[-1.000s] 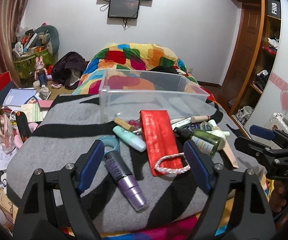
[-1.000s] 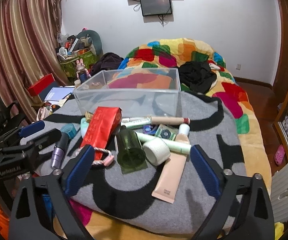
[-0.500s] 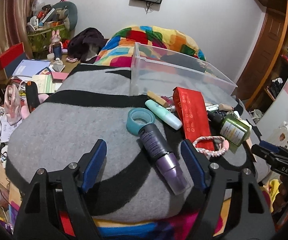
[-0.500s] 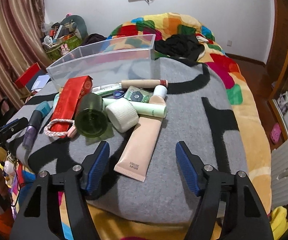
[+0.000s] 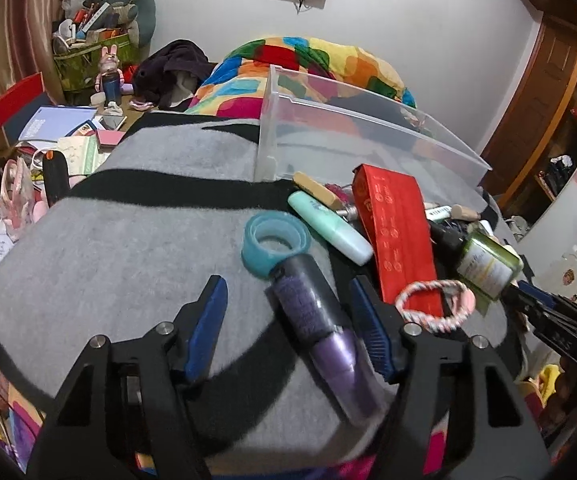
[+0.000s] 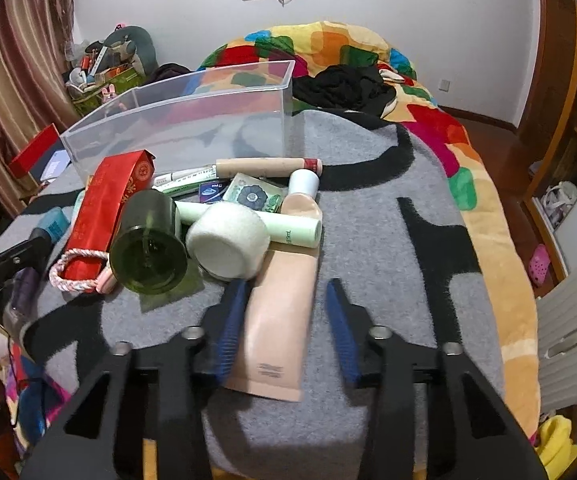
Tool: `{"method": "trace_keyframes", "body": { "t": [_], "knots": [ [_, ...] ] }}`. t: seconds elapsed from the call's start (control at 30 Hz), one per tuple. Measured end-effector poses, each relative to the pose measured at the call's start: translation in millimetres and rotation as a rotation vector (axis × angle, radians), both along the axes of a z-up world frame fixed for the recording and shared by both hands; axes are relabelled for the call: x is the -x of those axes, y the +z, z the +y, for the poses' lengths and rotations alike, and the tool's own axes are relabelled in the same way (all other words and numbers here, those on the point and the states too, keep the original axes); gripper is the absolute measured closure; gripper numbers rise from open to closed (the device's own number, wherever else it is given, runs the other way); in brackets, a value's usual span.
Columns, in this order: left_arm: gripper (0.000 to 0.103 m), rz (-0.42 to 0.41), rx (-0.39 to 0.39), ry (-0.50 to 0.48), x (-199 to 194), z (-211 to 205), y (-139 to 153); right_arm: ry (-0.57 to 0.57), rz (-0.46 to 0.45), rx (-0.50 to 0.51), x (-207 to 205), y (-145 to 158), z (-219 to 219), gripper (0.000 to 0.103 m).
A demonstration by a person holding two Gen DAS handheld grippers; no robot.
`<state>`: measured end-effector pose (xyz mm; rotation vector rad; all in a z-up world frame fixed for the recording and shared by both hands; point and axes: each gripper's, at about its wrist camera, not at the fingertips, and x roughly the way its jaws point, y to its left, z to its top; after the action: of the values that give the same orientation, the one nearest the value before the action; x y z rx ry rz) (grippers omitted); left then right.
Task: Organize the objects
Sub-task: 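Grasp the purple spray can with the left tool while the right tool grasps the beige tube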
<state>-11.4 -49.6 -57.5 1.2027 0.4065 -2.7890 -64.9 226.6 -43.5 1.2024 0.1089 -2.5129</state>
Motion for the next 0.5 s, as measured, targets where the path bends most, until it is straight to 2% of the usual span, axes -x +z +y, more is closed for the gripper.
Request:
{"method": "trace_keyframes", "body": {
  "t": [0.07, 0.13, 0.2, 0.27, 0.5],
  "knots": [
    [0.045, 0.004, 0.009, 0.002, -5, 2, 0, -0.004, 0.004, 0.007, -2, 0, 2, 0.074],
    [0.055, 0.012, 0.012, -0.006, -8, 5, 1, -0.013, 0.012, 0.008, -4, 1, 5, 0.075],
    [0.077, 0.001, 0.022, -0.020, -7, 7, 0, -0.020, 0.014, 0.014, -7, 2, 9, 0.075],
    [0.078, 0.002, 0.044, -0.013, -6, 9, 0, -0.029, 0.024, 0.012, -8, 4, 14, 0.075],
    [0.078, 0.033, 0.050, 0.009, -11, 4, 9, -0.082, 0.057, 0.010, -11, 13, 31, 0.075]
  ]
}}
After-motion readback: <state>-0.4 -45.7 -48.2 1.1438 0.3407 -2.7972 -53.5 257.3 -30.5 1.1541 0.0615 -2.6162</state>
